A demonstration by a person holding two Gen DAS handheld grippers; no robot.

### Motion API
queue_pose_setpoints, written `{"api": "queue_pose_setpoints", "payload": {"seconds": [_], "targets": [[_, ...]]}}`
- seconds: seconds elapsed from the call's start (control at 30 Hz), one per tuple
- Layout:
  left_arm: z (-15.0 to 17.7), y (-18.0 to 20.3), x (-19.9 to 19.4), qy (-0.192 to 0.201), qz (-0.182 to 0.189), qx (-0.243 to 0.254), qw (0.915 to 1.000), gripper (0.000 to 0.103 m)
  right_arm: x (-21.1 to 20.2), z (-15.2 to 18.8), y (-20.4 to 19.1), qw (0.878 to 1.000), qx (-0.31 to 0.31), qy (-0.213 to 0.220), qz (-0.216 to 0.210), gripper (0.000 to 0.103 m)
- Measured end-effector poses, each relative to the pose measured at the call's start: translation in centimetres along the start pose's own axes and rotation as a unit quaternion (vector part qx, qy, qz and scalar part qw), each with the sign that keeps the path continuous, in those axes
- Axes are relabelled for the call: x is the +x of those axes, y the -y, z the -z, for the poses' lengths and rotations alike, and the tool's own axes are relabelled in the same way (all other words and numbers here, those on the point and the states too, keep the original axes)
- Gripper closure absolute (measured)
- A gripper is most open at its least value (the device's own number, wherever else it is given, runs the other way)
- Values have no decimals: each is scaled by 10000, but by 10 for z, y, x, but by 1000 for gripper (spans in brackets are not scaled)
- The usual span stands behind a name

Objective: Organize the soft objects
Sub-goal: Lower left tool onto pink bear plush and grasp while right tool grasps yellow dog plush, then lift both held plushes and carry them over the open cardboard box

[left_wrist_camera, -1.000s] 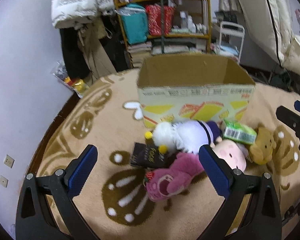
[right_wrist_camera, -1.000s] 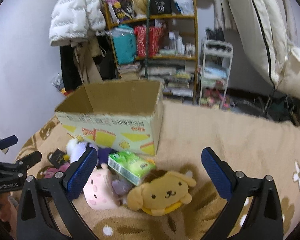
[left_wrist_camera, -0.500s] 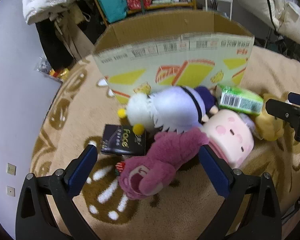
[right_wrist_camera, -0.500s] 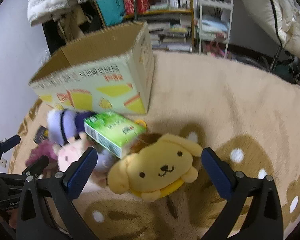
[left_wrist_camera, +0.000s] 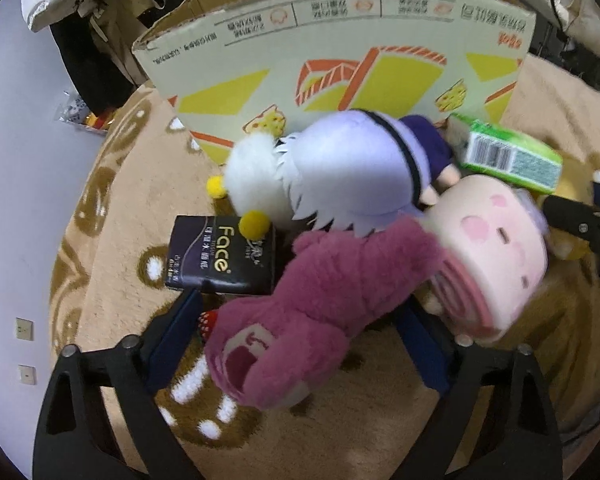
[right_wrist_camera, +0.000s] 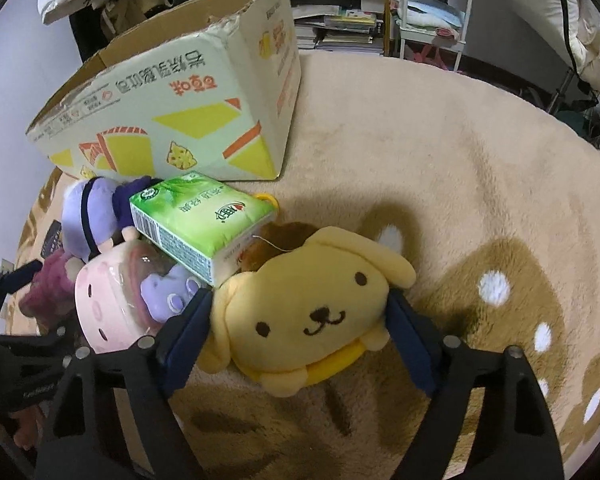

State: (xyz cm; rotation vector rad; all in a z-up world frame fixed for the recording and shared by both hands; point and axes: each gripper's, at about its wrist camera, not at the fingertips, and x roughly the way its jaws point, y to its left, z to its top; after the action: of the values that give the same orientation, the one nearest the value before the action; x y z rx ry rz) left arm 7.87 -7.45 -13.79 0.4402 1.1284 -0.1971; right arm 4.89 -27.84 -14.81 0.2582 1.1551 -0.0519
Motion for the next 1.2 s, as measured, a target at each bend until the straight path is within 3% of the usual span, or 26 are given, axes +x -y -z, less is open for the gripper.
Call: {"api": "queue_pose_setpoints", "payload": {"seconds": [0.27,0.67,0.97,1.2], "targets": [[3,-1,-3,30,-17,23,10000,20,3,-3,-5,9998,-149,-36,101,16],[7,-22,-9,60,201,-379,9991,25,-15,2,-2,9997,-87,198,112,20],[15,-35,-30,354,166,-678,9969,25,-51,6,-1,9968,36,786,110,20],[21,-54,-62,968,104,-1010,9901,25,-87,14,-13,9896,-33,1439,61,20]]}}
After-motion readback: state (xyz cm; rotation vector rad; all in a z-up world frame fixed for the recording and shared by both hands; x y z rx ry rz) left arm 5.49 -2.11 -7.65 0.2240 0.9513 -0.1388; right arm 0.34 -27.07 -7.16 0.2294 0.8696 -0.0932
